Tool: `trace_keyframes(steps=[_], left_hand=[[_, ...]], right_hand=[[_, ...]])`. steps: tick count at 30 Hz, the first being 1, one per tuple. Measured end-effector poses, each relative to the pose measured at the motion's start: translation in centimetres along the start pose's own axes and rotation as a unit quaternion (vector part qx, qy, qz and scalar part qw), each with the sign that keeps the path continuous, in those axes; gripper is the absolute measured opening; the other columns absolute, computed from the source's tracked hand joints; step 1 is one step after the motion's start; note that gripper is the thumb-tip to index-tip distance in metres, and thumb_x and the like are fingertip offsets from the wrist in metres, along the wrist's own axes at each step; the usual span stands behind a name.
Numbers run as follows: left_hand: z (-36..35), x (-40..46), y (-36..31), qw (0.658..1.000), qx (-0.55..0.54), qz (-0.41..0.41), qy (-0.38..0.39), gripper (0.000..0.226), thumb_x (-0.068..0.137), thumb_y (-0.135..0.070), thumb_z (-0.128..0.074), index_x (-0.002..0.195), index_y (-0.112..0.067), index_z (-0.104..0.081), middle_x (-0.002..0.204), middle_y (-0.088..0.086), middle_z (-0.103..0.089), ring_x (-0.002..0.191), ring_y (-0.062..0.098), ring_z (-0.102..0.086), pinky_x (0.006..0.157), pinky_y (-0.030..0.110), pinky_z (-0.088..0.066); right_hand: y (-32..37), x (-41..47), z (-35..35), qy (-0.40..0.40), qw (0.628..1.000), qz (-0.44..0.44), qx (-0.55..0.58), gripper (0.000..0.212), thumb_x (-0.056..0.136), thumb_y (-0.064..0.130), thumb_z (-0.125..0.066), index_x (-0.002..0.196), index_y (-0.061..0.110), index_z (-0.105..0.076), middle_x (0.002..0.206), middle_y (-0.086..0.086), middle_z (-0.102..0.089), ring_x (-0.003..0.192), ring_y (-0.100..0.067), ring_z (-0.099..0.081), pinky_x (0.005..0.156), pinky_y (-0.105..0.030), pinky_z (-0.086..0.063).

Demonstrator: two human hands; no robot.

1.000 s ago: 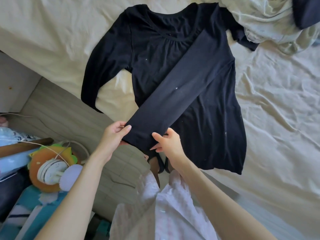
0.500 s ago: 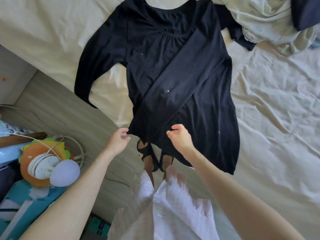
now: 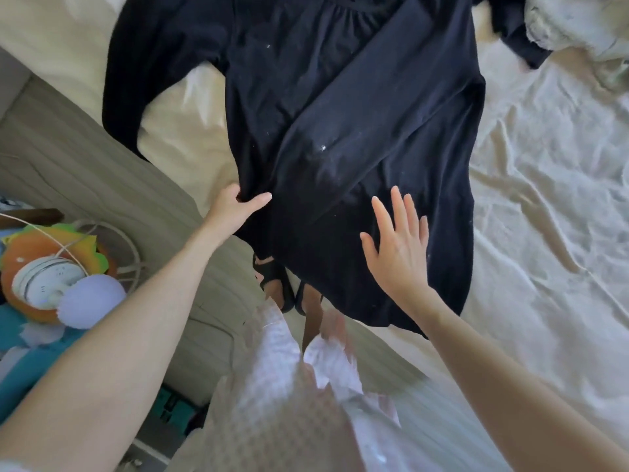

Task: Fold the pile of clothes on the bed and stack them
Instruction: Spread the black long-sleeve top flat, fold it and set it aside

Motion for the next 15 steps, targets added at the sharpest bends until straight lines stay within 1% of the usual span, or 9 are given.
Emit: trace_keyframes(steps=[3,5,6,8,9,12,13,15], left_hand=[[0.1,-0.8,1.8,1.000,-0.005,0.020,0.012,0.034,0.082,-0.036,-0.070,0.110,-0.023,-0.058,0.105,-0.012,-0.063,0.097,0.005,-0.059,0.080,0.021,-0.045],[0.2,-1.4,2.5,0.999,-0.020,0.023,0.028,0.037,0.082,-0.033,-0.071,0.115,-0.020,-0.059,0.108,-0.011,-0.065,0.098,0.004,-0.060,0.082,0.020,-0.045],[0.2,-1.8,2.8,0.999,-0.021,0.026,0.042,0.037,0.082,-0.031,-0.071,0.116,-0.021,-0.059,0.107,-0.012,-0.065,0.097,0.001,-0.060,0.080,0.016,-0.045],[0.1,-2.7,3.6,0.997,-0.017,0.036,0.064,0.032,0.082,-0.026,-0.072,0.111,-0.025,-0.060,0.099,-0.018,-0.064,0.088,-0.011,-0.059,0.069,0.005,-0.043],[0.0,-3.2,4.1,0.997,-0.017,0.045,0.067,0.029,0.081,-0.024,-0.072,0.107,-0.026,-0.060,0.095,-0.021,-0.064,0.082,-0.015,-0.058,0.064,0.001,-0.042],[-0.3,-4.4,6.3,0.996,-0.043,0.070,0.044,0.014,0.080,-0.023,-0.073,0.089,-0.027,-0.064,0.077,-0.023,-0.068,0.071,-0.014,-0.061,0.056,0.001,-0.042],[-0.4,-4.8,6.9,0.996,-0.057,0.070,0.026,0.010,0.080,-0.024,-0.073,0.084,-0.027,-0.065,0.071,-0.023,-0.068,0.068,-0.013,-0.062,0.055,0.001,-0.043],[-0.4,-5.6,7.7,0.996,-0.068,0.050,-0.025,0.007,0.083,-0.027,-0.070,0.079,-0.027,-0.064,0.065,-0.025,-0.066,0.064,-0.012,-0.061,0.055,0.003,-0.042]], right_hand=[[0.0,-1.2,-0.6,0.015,1.000,-0.001,0.001,0.055,0.094,0.025,-0.054,0.145,0.015,-0.036,0.157,-0.012,-0.019,0.145,-0.032,-0.013,0.113,-0.055,-0.016],[-0.2,-1.8,-1.0,0.032,0.999,0.002,-0.007,0.055,0.094,0.025,-0.054,0.145,0.015,-0.035,0.157,-0.012,-0.018,0.145,-0.032,-0.012,0.113,-0.056,-0.016],[-0.3,-2.1,-1.1,0.041,0.999,0.007,-0.017,0.056,0.094,0.025,-0.054,0.145,0.016,-0.035,0.157,-0.012,-0.018,0.146,-0.032,-0.012,0.113,-0.058,-0.015],[-0.4,-2.5,-1.2,0.054,0.997,0.025,-0.043,0.056,0.094,0.026,-0.055,0.146,0.017,-0.035,0.157,-0.012,-0.018,0.145,-0.033,-0.011,0.112,-0.061,-0.013],[-0.2,-2.6,-1.3,0.062,0.996,0.035,-0.056,0.057,0.094,0.027,-0.055,0.146,0.018,-0.034,0.157,-0.013,-0.018,0.146,-0.034,-0.010,0.112,-0.062,-0.012],[0.4,-2.7,-1.7,0.089,0.990,0.062,-0.090,0.060,0.093,0.031,-0.054,0.148,0.021,-0.030,0.158,-0.013,-0.013,0.146,-0.034,-0.005,0.111,-0.063,-0.008],[0.6,-2.7,-1.9,0.099,0.988,0.070,-0.100,0.062,0.093,0.032,-0.053,0.149,0.022,-0.028,0.158,-0.013,-0.010,0.146,-0.034,-0.003,0.111,-0.063,-0.007],[1.0,-2.6,-2.1,0.104,0.984,0.087,-0.119,0.064,0.093,0.033,-0.053,0.149,0.024,-0.025,0.159,-0.013,-0.008,0.146,-0.033,-0.002,0.110,-0.063,-0.007]])
Point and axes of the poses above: each hand's wrist, its own x-axis towards the middle knuckle, its own z-axis out of the back of the hand, y = z × x, the point moved 2 cm from there along x, towards the middle knuckle
